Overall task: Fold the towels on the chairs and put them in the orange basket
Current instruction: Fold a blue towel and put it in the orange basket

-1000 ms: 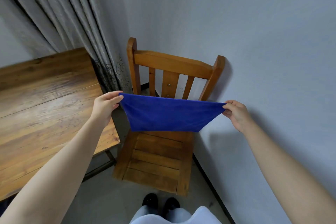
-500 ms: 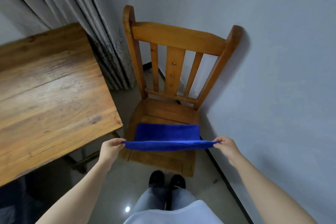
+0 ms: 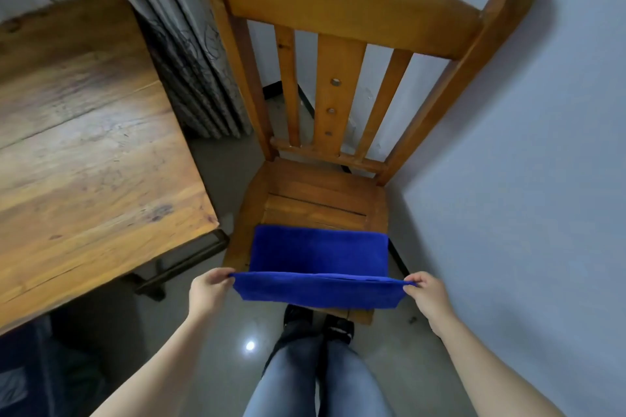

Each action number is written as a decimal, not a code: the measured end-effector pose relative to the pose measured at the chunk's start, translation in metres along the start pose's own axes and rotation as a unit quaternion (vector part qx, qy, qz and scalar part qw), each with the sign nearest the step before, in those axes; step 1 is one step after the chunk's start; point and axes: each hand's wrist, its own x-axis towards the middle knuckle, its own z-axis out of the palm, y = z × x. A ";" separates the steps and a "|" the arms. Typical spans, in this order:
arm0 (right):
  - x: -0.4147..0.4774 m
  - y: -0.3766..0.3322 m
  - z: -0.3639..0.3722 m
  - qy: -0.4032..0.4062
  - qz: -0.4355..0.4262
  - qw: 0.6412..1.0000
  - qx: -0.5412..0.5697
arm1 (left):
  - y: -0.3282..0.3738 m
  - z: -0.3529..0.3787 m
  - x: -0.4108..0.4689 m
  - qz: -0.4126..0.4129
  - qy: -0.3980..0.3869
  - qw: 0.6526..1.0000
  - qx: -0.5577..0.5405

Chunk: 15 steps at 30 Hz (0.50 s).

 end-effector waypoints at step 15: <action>0.095 0.004 0.050 0.036 0.030 0.993 0.112 | 0.014 0.087 0.106 -0.040 0.072 0.992 -0.095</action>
